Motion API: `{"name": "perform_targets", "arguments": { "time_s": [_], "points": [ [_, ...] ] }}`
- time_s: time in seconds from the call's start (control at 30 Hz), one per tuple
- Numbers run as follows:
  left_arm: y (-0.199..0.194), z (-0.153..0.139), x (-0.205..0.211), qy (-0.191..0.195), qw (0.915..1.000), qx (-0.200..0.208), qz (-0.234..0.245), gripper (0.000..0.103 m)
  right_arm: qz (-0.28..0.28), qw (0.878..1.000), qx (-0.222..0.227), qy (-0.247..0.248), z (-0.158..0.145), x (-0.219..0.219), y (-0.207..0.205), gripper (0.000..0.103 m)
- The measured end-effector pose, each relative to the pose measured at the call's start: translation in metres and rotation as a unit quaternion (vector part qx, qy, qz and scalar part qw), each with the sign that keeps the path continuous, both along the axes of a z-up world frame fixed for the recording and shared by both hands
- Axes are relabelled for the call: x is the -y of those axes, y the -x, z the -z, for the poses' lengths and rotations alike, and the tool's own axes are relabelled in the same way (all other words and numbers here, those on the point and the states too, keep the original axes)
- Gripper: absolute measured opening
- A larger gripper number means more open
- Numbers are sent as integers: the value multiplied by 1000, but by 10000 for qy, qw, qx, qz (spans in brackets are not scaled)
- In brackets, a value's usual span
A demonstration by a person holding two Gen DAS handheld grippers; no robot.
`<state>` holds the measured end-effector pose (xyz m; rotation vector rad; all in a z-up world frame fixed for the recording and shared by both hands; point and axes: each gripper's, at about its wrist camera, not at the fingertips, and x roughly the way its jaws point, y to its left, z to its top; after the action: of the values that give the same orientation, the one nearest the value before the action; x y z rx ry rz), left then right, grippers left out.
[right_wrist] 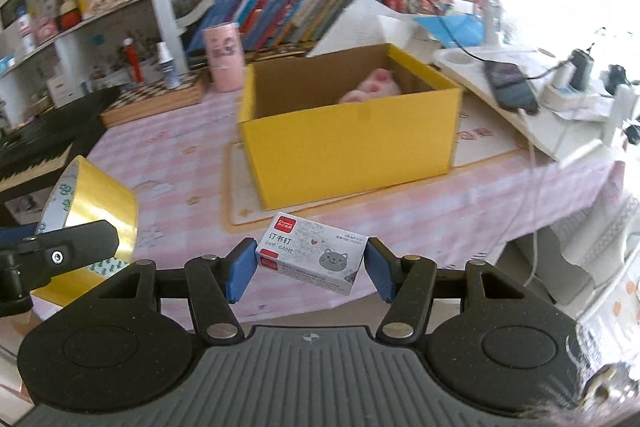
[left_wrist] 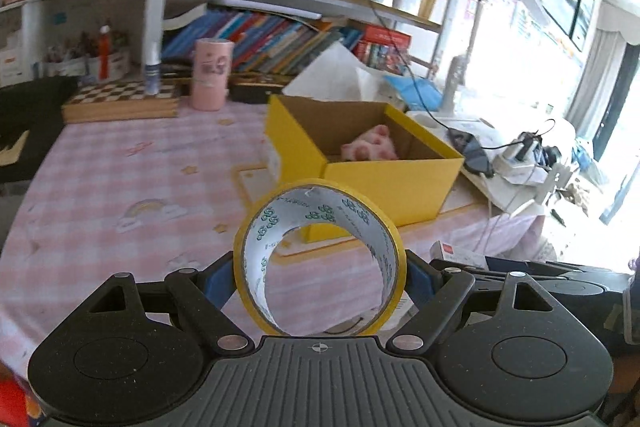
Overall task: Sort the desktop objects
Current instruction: 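Carry the tape roll and staples box over the yellow box with both tools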
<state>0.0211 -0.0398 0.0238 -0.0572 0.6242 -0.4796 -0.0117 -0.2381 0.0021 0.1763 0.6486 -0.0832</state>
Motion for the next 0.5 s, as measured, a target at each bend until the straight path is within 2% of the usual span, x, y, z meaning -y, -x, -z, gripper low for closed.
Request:
{"name": "perform_targets", "arguments": {
  "time_s": [0.5],
  "points": [
    [-46, -9, 103, -98, 9988, 311, 375, 85, 127, 9999, -87, -70, -2, 95, -55, 56]
  ]
}}
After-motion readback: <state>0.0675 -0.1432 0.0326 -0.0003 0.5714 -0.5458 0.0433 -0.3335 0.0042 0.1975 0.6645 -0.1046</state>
